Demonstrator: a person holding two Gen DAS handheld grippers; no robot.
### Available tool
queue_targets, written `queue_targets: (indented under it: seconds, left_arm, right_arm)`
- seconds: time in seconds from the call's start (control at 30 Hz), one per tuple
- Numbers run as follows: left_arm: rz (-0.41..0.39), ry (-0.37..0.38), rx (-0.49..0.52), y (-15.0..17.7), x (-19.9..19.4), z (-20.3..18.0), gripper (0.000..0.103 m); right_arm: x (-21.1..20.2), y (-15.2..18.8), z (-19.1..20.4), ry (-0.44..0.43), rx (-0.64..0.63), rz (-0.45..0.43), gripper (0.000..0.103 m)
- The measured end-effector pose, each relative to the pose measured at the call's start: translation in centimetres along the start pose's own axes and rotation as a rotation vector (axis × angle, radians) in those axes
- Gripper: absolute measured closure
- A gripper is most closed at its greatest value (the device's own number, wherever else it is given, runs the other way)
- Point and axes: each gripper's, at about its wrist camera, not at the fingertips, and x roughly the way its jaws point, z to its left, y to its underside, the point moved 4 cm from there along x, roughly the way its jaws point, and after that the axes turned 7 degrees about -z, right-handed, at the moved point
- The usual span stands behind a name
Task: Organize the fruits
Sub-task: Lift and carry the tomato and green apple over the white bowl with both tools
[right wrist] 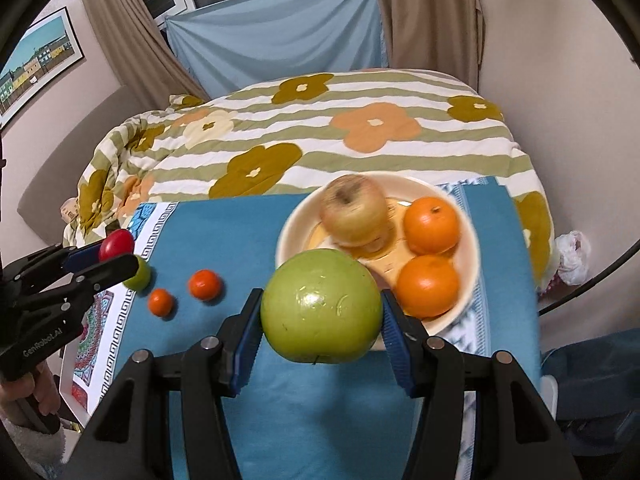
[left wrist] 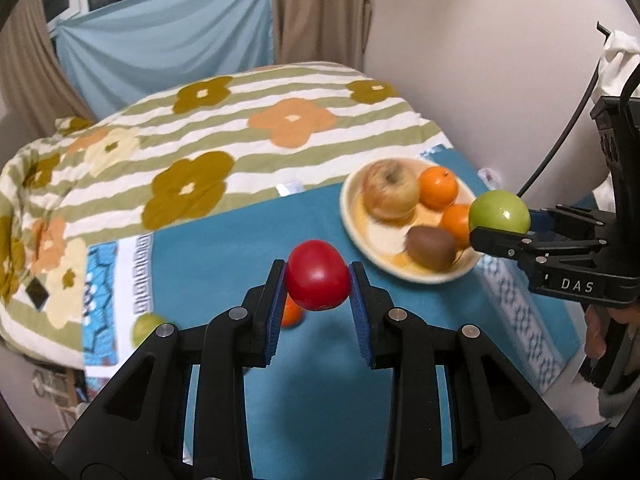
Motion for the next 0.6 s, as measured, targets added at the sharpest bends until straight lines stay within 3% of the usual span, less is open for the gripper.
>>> queue_targets:
  seconds: [0.33,0.6]
  left_arm:
    - [0.045,0.019,-0.041,-1.7,6.7,-4.8,0.068]
    - [0.110,0.004,-0.085,-1.1,11.7,-5.8,0.068]
  right_arm:
    - [1.7,-1.7,-5.6,-0.025,-0.022,0.025,0.051]
    - [3.6,-2.1,-7.6,-0.065,-0.063,0.057,0.051]
